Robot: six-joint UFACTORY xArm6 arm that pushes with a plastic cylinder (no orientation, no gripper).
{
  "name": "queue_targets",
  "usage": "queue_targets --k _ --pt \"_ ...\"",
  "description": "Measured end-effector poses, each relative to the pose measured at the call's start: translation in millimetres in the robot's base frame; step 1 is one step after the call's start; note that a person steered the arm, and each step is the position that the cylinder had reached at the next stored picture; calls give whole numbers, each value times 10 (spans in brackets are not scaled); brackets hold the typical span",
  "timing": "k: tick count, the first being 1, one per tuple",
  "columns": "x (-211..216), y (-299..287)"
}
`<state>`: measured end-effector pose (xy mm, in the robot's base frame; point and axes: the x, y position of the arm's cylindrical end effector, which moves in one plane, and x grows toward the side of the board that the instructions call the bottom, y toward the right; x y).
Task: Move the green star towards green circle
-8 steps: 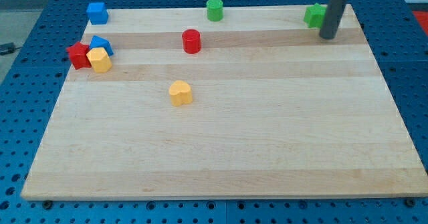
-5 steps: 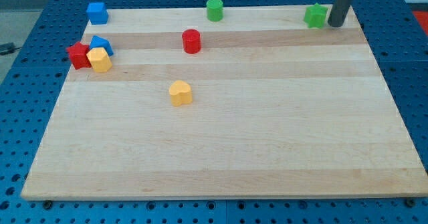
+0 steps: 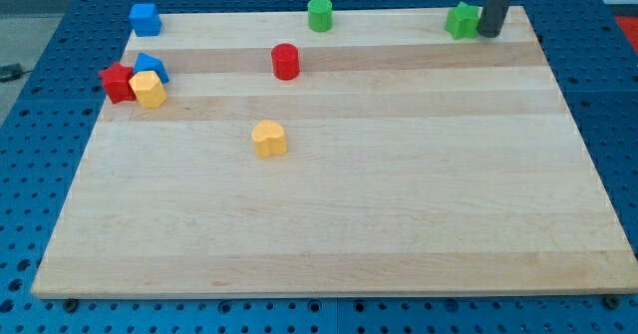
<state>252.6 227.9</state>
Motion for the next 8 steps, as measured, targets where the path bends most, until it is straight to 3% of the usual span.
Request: queue_targets --k 6,8 --pt "-244 -280" --pt "276 -316"
